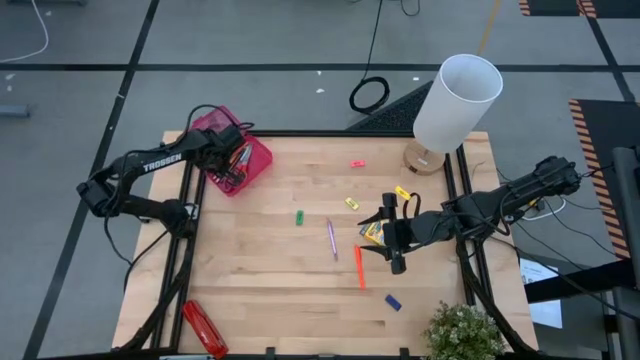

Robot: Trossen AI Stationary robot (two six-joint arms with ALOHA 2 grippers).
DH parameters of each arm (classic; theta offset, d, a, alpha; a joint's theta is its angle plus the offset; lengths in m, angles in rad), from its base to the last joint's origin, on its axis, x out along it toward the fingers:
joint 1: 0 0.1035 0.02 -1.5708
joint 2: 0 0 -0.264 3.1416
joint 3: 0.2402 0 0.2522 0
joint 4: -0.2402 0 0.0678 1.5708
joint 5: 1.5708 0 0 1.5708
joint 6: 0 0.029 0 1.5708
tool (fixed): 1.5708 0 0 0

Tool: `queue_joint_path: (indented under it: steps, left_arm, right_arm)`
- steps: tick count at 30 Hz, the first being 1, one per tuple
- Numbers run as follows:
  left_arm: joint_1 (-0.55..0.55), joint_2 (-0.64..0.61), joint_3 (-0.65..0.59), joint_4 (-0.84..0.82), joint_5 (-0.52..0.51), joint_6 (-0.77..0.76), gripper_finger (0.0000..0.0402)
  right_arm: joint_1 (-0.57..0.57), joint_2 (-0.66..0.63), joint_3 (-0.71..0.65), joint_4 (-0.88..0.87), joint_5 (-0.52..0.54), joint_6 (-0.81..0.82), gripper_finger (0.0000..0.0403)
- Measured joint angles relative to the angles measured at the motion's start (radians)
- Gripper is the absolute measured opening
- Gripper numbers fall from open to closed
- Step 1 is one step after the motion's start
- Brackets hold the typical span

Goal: Pack school essentials
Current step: Put the black pencil into the pink supply box, then put the violet pen into the pink supply box

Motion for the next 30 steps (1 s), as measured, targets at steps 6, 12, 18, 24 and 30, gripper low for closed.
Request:
queue_joint_path:
  steps: [6,12,18,24,30]
  left_arm:
    - [0.0,0.0,0.0,-0.001,0.003,0.014,0.0086]
    - [-0.004,0.0,0.0,0.0,-0.007,0.013,0.0123]
    - [-0.041,-0.009,0.02,-0.002,-0.015,-0.044,0.0143]
    - [-0.179,-0.065,0.057,0.027,-0.024,-0.121,0.0118]
    - [-0.394,-0.121,0.058,0.144,-0.076,-0.182,0.0092]
  right_arm:
    - [0.0,0.0,0.0,0.0,0.0,0.002,0.0251]
    - [0.0,0.0,0.0,0.0,0.0,0.003,0.0251]
    - [0.0,0.001,0.0,-0.004,0.0,0.018,0.0251]
    - [-0.009,0.004,0.0,-0.06,0.003,0.081,0.0251]
    - [-0.024,0.045,0.0,-0.072,0.004,0.134,0.0251]
